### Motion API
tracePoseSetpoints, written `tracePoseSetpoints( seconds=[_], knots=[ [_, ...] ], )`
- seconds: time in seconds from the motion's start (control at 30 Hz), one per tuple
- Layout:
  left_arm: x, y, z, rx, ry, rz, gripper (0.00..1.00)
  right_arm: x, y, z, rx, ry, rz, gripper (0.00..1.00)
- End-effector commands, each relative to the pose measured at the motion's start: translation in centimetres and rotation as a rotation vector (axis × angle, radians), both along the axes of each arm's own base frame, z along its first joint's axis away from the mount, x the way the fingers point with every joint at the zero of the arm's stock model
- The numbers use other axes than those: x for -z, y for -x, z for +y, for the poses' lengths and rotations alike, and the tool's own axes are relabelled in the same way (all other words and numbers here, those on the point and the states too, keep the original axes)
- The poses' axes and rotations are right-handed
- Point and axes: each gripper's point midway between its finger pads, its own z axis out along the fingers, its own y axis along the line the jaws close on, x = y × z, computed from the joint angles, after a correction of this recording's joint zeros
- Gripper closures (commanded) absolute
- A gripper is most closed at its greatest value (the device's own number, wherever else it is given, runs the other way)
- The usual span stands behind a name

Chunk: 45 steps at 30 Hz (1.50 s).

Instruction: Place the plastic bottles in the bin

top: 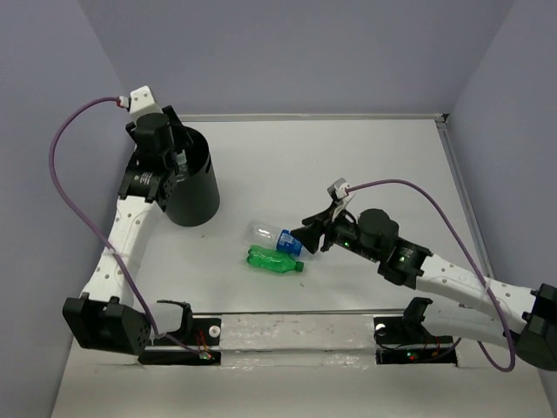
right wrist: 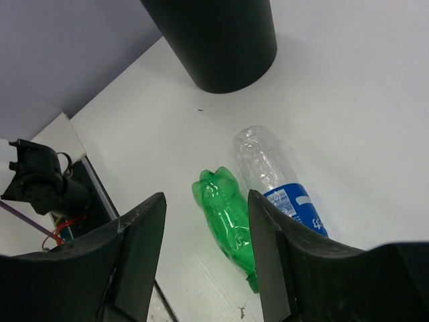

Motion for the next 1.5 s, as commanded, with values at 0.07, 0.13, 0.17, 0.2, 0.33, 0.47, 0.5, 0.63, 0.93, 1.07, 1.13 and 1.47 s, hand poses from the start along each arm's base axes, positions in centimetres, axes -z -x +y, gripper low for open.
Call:
tracePoseSetpoints(
  seconds=[0.07, 0.13, 0.17, 0.2, 0.33, 0.47, 0.5, 0.63, 0.93, 1.07, 1.13, 1.47],
  knots=[
    [-0.3, 0.2, 1.2, -0.062, -0.004, -0.159, 0.58, -0.8, -0.2, 0.6, -0.010, -0.017, -0.023, 0.42],
    [0.6, 0.1, 1.4, -0.070, 0.003, -0.182, 0.57, -0.8, -0.2, 0.6, -0.007, -0.016, -0.025, 0.42],
    [0.8, 0.2, 1.3, -0.070, 0.009, -0.194, 0.57, -0.7, -0.2, 0.6, -0.007, -0.015, -0.024, 0.42],
    [0.4, 0.0, 1.2, -0.068, 0.020, -0.235, 0.56, -0.6, -0.2, 0.6, -0.007, -0.013, -0.024, 0.42],
    [0.4, -0.3, 1.0, -0.062, 0.037, -0.286, 0.53, -0.2, -0.5, 0.8, -0.006, -0.007, -0.022, 0.42],
    [-1.0, -0.4, 0.7, -0.046, 0.057, -0.317, 0.08, 0.7, -0.7, 1.1, -0.008, 0.024, -0.015, 0.32],
    [-1.2, -0.2, 0.7, -0.048, 0.062, -0.318, 0.03, 0.9, -0.8, 1.2, -0.011, 0.039, -0.017, 0.29],
    [-3.4, 1.7, 0.8, -0.049, 0.101, -0.363, 0.01, 2.2, -1.0, 1.6, -0.032, 0.115, -0.002, 0.12],
    [-5.0, 6.0, -1.7, 0.120, 0.153, -0.349, 0.01, 6.5, 0.3, 3.9, -0.210, 0.281, 0.072, 0.05],
    [-4.1, 8.5, -4.3, 0.279, 0.189, -0.314, 0.01, 8.5, 0.5, 4.6, -0.245, 0.385, 0.101, 0.08],
    [-2.9, 9.8, -6.5, 0.408, 0.212, -0.272, 0.01, 8.6, 1.1, 5.6, -0.273, 0.428, 0.080, 0.08],
    [1.5, 16.4, -9.7, 0.658, 0.225, -0.241, 0.01, 10.5, -1.3, 7.6, -0.156, 0.616, 0.060, 0.12]
  ],
)
